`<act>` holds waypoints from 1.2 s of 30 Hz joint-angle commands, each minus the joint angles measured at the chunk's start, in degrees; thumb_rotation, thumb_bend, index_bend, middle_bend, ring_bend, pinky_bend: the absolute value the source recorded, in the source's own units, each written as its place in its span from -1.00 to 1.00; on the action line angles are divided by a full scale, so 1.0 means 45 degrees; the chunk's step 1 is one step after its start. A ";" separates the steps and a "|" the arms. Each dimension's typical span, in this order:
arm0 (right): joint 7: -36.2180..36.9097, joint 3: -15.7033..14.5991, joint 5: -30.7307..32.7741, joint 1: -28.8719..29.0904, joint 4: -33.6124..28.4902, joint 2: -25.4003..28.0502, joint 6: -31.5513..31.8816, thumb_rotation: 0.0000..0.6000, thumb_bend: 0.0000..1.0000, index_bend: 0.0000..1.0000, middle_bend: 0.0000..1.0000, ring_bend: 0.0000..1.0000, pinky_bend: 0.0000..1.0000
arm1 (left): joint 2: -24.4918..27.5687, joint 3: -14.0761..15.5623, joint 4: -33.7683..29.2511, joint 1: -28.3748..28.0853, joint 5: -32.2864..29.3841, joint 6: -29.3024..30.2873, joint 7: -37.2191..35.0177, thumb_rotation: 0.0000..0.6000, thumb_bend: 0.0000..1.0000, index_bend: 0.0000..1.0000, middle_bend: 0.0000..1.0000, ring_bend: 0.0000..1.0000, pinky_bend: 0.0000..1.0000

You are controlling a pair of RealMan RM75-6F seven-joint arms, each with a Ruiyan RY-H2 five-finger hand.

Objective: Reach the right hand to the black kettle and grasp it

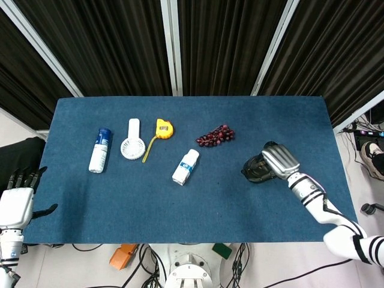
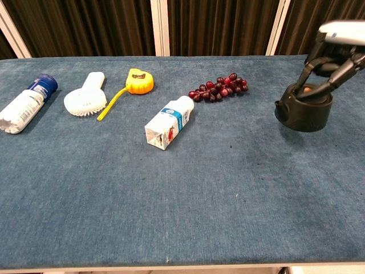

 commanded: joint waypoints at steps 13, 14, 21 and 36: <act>0.0024 -0.0327 -0.1178 -0.0799 -0.0347 0.0088 0.1833 0.22 0.12 1.00 1.00 1.00 -0.24 | 0.0029 0.0022 -0.0071 0.0046 0.0088 0.0139 0.0044 1.00 -0.84 -0.77 -0.66 -0.87 -1.00; 0.0027 -0.0327 -0.1209 -0.0810 -0.0356 0.0084 0.1878 0.22 0.17 1.00 1.00 1.00 -0.24 | 0.0035 0.0023 -0.0072 0.0055 0.0092 0.0155 0.0038 1.00 -0.84 -0.77 -0.66 -0.87 -1.00; -0.0244 -0.0304 -0.1427 -0.0915 -0.0381 -0.0061 0.2315 0.32 0.32 1.00 1.00 1.00 -0.15 | 0.0036 0.0049 -0.0028 0.0113 0.0105 0.0213 -0.0040 1.00 -0.84 -0.77 -0.66 -0.87 -1.00; -0.2845 -0.0092 -0.1457 -0.0298 -0.0876 -0.0192 0.1744 0.39 0.35 1.00 1.00 1.00 0.06 | -0.0094 0.0050 0.0221 0.0119 0.0115 0.0182 -0.0254 1.00 -0.84 -0.77 -0.66 -0.87 -1.00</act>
